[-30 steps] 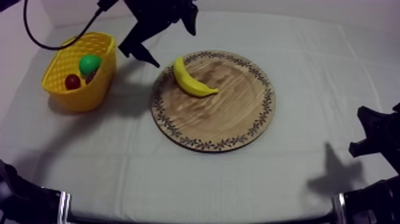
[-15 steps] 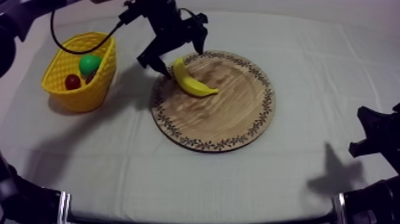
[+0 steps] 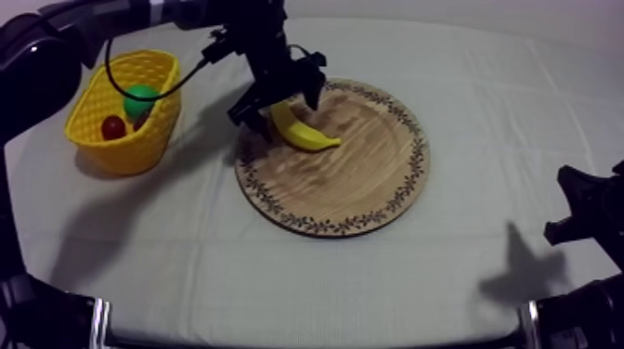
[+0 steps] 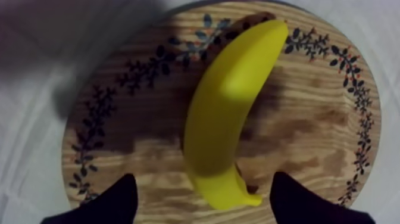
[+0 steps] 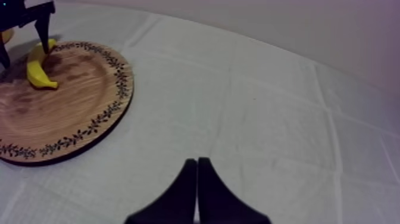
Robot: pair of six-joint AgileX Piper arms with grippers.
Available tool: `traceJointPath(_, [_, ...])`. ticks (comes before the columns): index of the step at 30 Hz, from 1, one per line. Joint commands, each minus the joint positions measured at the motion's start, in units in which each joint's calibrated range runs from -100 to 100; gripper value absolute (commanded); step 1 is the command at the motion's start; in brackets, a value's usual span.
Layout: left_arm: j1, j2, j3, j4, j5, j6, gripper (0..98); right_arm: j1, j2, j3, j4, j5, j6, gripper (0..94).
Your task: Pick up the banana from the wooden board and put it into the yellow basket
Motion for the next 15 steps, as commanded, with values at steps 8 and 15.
traceJointPath(8, [-0.49,4.24,-2.12,0.81,-0.65,-0.28,72.2,0.01,0.0,0.05,-0.02,0.03,0.33,0.3])
traceJointPath(15, [-0.82,5.67,-1.36,1.02,-0.68,-0.62,51.1,0.01,0.0,0.05,-0.02,0.03,1.51,0.3])
